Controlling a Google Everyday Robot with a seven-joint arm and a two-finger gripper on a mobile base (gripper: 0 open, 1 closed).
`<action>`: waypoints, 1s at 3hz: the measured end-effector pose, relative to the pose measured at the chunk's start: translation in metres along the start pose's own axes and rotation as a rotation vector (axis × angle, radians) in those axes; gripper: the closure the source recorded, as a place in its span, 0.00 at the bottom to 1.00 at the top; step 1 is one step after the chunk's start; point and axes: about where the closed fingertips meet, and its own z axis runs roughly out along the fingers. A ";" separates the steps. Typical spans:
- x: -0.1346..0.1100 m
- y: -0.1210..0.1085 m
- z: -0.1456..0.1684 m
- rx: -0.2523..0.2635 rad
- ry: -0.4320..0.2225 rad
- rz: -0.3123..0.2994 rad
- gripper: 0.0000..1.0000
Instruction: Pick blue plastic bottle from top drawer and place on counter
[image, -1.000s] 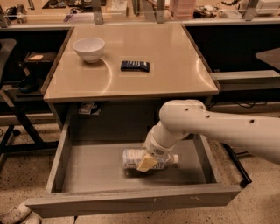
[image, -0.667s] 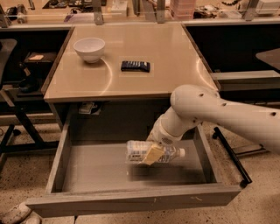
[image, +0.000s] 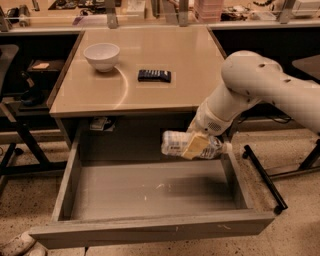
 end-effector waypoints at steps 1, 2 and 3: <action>0.005 -0.047 -0.069 0.049 0.041 0.015 1.00; 0.005 -0.046 -0.066 0.047 0.041 0.017 1.00; 0.000 -0.046 -0.099 0.096 0.065 0.039 1.00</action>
Offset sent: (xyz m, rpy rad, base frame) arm 0.0260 -0.0288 0.0319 -0.0400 -0.0058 -0.0174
